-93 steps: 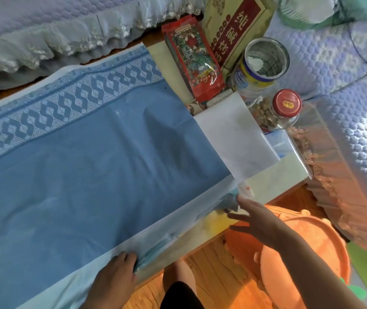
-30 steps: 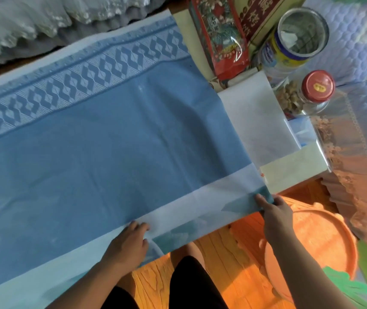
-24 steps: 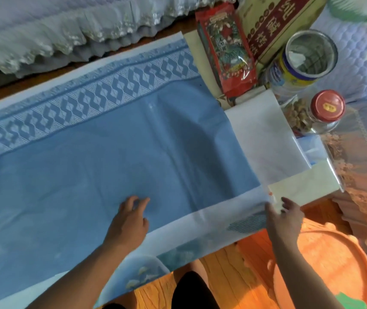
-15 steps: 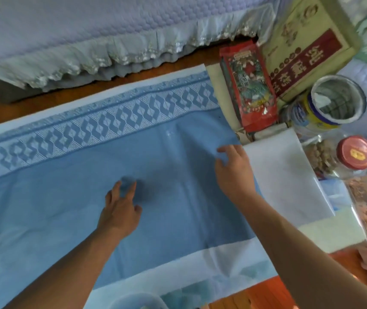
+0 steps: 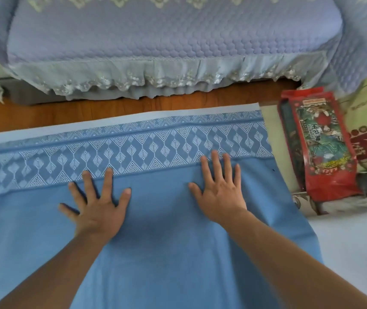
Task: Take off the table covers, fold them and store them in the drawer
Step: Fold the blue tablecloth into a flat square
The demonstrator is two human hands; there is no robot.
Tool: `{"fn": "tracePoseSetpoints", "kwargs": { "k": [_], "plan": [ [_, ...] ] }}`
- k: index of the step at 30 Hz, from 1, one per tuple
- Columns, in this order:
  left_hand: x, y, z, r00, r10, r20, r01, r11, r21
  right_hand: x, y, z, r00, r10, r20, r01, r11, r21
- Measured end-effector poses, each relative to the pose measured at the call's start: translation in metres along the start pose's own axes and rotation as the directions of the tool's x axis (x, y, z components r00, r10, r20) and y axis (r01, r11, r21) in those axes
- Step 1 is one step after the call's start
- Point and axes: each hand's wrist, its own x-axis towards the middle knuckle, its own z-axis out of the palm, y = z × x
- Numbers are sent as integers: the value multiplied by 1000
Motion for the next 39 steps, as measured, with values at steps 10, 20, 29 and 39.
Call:
{"fn": "tracePoseSetpoints", "kwargs": {
  "k": [10, 20, 29, 39],
  "plan": [
    [0, -2, -9, 999, 28, 45, -27, 1000, -6, 33, 21, -37, 971, 227, 75, -236, 961, 146],
    [2, 0, -19, 986, -22, 166, 11, 998, 67, 49, 81, -77, 810, 568, -146, -521, 811, 266],
    [2, 7, -32, 966, -53, 253, 30, 995, 97, 101, 100, -120, 793, 584, 172, -584, 650, 486],
    [4, 2, -25, 969, -38, 243, 23, 998, 63, 74, 37, -68, 857, 207, -472, -160, 977, 138]
  ]
}}
